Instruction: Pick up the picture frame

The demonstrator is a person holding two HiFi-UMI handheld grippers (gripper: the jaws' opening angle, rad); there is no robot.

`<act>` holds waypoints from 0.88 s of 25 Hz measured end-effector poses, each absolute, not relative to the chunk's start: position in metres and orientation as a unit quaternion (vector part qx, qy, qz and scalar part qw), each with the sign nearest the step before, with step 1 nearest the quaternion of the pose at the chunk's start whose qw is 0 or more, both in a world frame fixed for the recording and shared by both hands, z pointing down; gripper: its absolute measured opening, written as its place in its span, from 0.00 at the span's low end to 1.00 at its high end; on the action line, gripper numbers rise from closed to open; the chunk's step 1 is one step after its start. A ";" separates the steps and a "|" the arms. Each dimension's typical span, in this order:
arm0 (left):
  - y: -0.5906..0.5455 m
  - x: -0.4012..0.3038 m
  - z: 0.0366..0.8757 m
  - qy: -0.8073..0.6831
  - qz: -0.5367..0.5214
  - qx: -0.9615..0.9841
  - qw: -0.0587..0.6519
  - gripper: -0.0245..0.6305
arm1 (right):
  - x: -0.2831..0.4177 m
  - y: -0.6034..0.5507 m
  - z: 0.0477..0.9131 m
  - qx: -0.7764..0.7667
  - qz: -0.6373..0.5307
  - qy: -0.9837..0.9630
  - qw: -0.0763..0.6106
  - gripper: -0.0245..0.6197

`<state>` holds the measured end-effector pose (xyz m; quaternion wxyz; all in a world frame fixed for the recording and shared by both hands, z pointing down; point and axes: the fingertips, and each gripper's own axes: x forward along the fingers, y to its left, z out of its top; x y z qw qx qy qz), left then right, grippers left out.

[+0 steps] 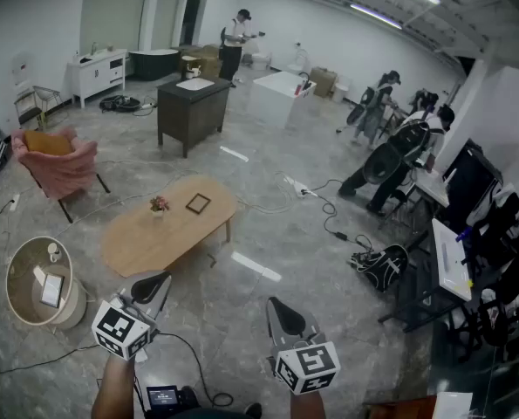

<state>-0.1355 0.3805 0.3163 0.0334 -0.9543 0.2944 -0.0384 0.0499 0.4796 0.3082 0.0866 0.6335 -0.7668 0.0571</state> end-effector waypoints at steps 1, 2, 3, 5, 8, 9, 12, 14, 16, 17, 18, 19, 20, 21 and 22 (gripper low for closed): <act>0.378 -0.137 0.316 0.295 -0.038 -0.954 0.034 0.03 | 0.048 0.477 0.308 0.634 0.057 -0.767 0.087 0.05; 0.375 -0.139 0.316 0.295 -0.037 -0.954 0.034 0.03 | 0.047 0.474 0.308 0.634 0.057 -0.767 0.087 0.05; 0.373 -0.140 0.316 0.295 -0.037 -0.954 0.033 0.03 | 0.045 0.472 0.308 0.634 0.057 -0.767 0.087 0.05; 0.370 -0.143 0.317 0.295 -0.037 -0.954 0.032 0.03 | 0.042 0.468 0.308 0.633 0.057 -0.767 0.087 0.05; 0.367 -0.147 0.320 0.294 -0.037 -0.955 0.031 0.03 | 0.037 0.465 0.310 0.634 0.057 -0.766 0.088 0.05; 0.366 -0.149 0.320 0.293 -0.037 -0.955 0.030 0.03 | 0.035 0.464 0.310 0.634 0.058 -0.766 0.088 0.05; 0.362 -0.154 0.323 0.290 -0.036 -0.956 0.027 0.03 | 0.030 0.460 0.311 0.636 0.058 -0.764 0.089 0.05; 0.358 -0.156 0.325 0.288 -0.034 -0.957 0.028 0.03 | 0.027 0.457 0.311 0.637 0.058 -0.764 0.088 0.05; 0.354 -0.160 0.326 0.285 -0.031 -0.958 0.025 0.03 | 0.021 0.453 0.310 0.635 0.058 -0.766 0.082 0.05; 0.353 -0.162 0.326 0.284 -0.029 -0.958 0.023 0.03 | 0.018 0.451 0.309 0.634 0.059 -0.767 0.078 0.05; 0.351 -0.163 0.326 0.283 -0.028 -0.959 0.021 0.03 | 0.014 0.449 0.309 0.634 0.060 -0.768 0.075 0.05; 0.350 -0.165 0.326 0.282 -0.026 -0.959 0.020 0.03 | 0.011 0.446 0.308 0.633 0.060 -0.769 0.073 0.05; 0.348 -0.167 0.326 0.282 -0.025 -0.959 0.018 0.03 | 0.009 0.444 0.307 0.632 0.060 -0.770 0.073 0.05; 0.347 -0.168 0.327 0.283 -0.023 -0.959 0.017 0.03 | 0.007 0.442 0.306 0.631 0.059 -0.770 0.074 0.05; 0.346 -0.169 0.327 0.284 -0.022 -0.958 0.015 0.03 | 0.006 0.439 0.305 0.630 0.057 -0.771 0.074 0.05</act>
